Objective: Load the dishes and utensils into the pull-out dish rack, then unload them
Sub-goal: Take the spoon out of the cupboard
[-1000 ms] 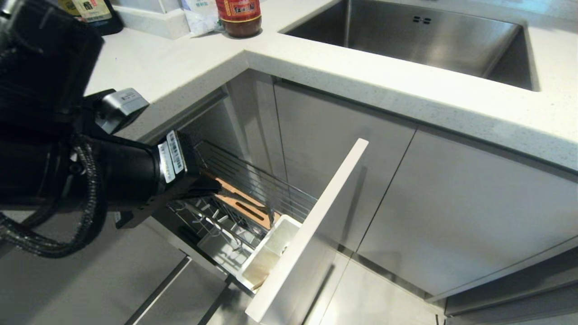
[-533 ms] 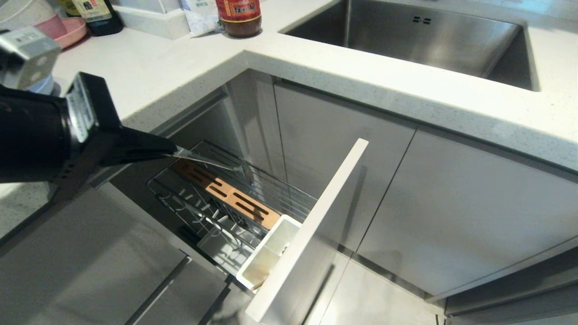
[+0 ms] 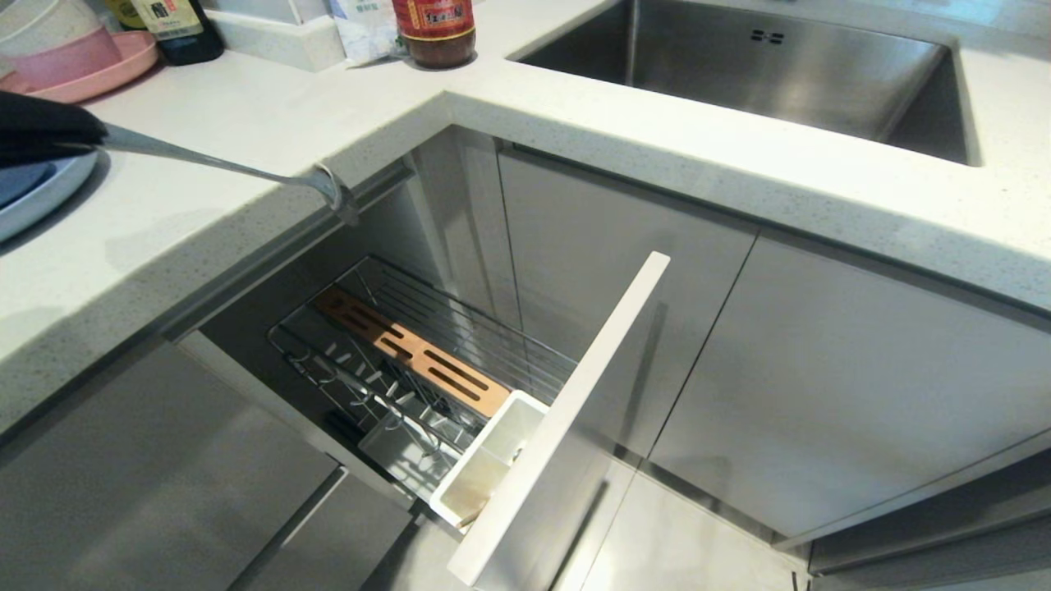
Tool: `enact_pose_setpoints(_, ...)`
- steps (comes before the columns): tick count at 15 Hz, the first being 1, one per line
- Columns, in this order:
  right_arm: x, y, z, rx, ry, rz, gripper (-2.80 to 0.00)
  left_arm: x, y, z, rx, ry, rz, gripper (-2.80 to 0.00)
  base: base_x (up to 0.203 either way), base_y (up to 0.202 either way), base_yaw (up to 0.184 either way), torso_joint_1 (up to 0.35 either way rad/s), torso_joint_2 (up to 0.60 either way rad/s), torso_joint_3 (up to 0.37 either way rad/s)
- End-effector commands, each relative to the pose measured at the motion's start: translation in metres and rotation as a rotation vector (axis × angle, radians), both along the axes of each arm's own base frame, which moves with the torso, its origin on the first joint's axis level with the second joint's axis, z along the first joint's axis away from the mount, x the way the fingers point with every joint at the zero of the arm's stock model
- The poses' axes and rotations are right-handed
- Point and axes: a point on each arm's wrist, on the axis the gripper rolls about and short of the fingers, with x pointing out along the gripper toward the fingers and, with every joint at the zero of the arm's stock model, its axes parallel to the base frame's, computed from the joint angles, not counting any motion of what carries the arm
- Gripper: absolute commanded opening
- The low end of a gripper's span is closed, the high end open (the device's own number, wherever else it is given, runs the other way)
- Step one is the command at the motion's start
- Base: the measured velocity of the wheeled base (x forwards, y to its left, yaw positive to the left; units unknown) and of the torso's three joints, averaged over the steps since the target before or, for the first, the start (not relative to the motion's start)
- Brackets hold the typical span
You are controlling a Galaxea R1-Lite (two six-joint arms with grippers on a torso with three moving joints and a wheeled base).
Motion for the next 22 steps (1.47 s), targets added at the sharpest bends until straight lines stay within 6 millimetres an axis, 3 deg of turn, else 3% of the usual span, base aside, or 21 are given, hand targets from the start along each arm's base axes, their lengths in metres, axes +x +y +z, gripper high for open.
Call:
enact_pose_setpoints(1, 0.0, 0.0, 0.0, 0.0, -0.002, 0.0, -2.8, -0.022, 0.021, 0.012, -0.035, -0.084, 0.031, -2.8, 0.0, 0.0, 0.0, 0.0, 0.0, 0.0)
enact_pose_setpoints(4, 0.0, 0.0, 0.0, 0.0, -0.002, 0.0, -2.8, -0.04, 0.037, 0.024, -0.043, -0.165, 0.081, -2.8, 0.0, 0.0, 0.0, 0.0, 0.0, 0.0)
enact_pose_setpoints(9, 0.0, 0.0, 0.0, 0.0, -0.002, 0.0, -2.8, -0.044, 0.046, 0.029, 0.037, -0.212, 0.263, -2.8, 0.0, 0.0, 0.0, 0.0, 0.0, 0.0)
enact_pose_setpoints(16, 0.0, 0.0, -0.001, 0.0, -0.001, 0.0, -2.8, -0.017, 0.05, 0.025, 0.198, -0.147, 0.566, -2.8, 0.0, 0.0, 0.0, 0.0, 0.0, 0.0)
enact_pose_setpoints(22, 0.0, 0.0, 0.0, 0.0, -0.002, 0.0, -2.8, 0.008, 0.052, 0.02, 0.286, -0.237, 0.68, -2.8, 0.0, 0.0, 0.0, 0.0, 0.0, 0.0)
